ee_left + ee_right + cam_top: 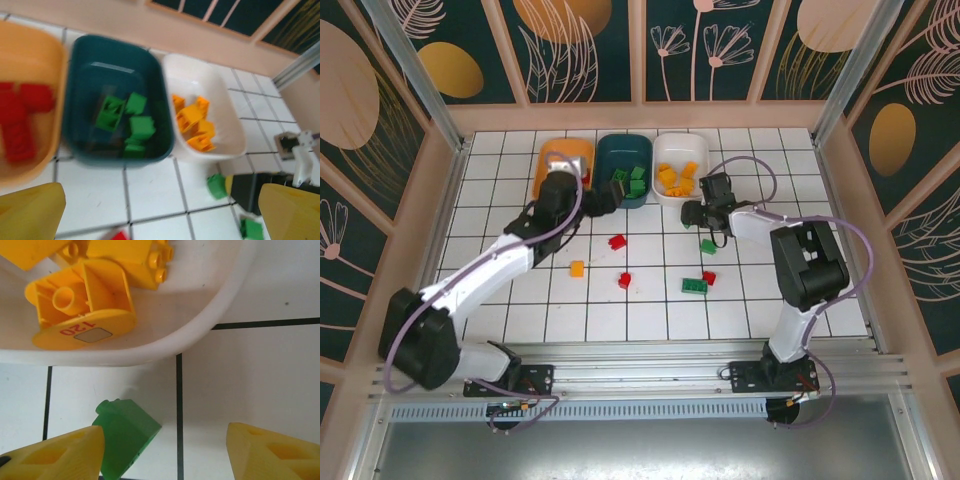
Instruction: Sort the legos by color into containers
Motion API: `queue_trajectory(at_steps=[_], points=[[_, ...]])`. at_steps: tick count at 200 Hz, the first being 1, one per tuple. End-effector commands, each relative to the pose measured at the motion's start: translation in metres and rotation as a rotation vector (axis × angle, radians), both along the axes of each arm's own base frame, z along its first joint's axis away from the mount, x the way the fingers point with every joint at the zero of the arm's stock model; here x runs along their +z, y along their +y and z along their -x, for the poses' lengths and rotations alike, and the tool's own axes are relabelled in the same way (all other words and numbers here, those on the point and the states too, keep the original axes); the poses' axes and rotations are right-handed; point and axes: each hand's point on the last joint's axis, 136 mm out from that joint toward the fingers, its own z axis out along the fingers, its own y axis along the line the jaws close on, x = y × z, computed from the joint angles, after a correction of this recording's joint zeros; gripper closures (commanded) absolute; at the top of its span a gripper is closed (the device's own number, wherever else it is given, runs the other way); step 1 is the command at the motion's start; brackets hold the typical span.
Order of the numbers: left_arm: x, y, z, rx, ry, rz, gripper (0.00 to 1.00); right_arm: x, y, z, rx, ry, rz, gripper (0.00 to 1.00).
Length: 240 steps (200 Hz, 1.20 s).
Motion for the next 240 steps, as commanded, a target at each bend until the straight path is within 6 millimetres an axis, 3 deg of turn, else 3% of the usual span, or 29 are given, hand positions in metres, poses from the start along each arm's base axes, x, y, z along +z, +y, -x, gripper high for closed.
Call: queue_trajectory(at_steps=[1,49,72,118,142,164,177,199,204,227,240], points=[[-0.020,0.030,0.015,0.123,0.015,-0.006,0.02,-0.001,0.016,-0.009,0.044,-0.005,0.010,0.35],[-0.044,0.050,0.040,0.154,0.074,-0.038,0.02,-0.027,0.031,-0.010,0.064,0.044,-0.005,0.45],[-0.043,0.052,0.042,0.157,0.070,-0.042,0.01,-0.028,0.039,-0.009,0.075,0.051,-0.005,0.52],[-0.047,0.046,0.039,0.142,0.085,-0.035,0.02,-0.026,0.048,-0.006,0.088,0.054,-0.012,0.58],[-0.051,0.045,0.038,0.138,0.093,-0.039,0.01,-0.029,0.048,-0.006,0.087,0.055,-0.007,0.69],[-0.047,0.048,0.038,0.148,0.086,-0.048,0.01,-0.012,0.051,-0.006,0.084,0.020,-0.015,0.75],[-0.045,0.053,0.038,0.166,0.076,-0.062,0.01,0.012,0.060,-0.003,0.100,-0.024,-0.039,0.76],[-0.056,0.063,0.037,0.205,0.075,-0.073,0.02,0.054,0.086,0.005,0.142,-0.108,-0.094,0.77],[-0.063,0.067,0.036,0.216,0.090,-0.057,0.01,0.061,0.100,0.010,0.170,-0.123,-0.107,0.78],[-0.099,0.080,0.036,0.201,0.202,0.185,0.02,0.078,0.132,0.004,0.205,-0.171,-0.124,0.79],[-0.102,0.074,0.039,0.130,0.221,0.370,0.02,0.078,0.145,-0.009,0.214,-0.171,-0.131,0.79]])
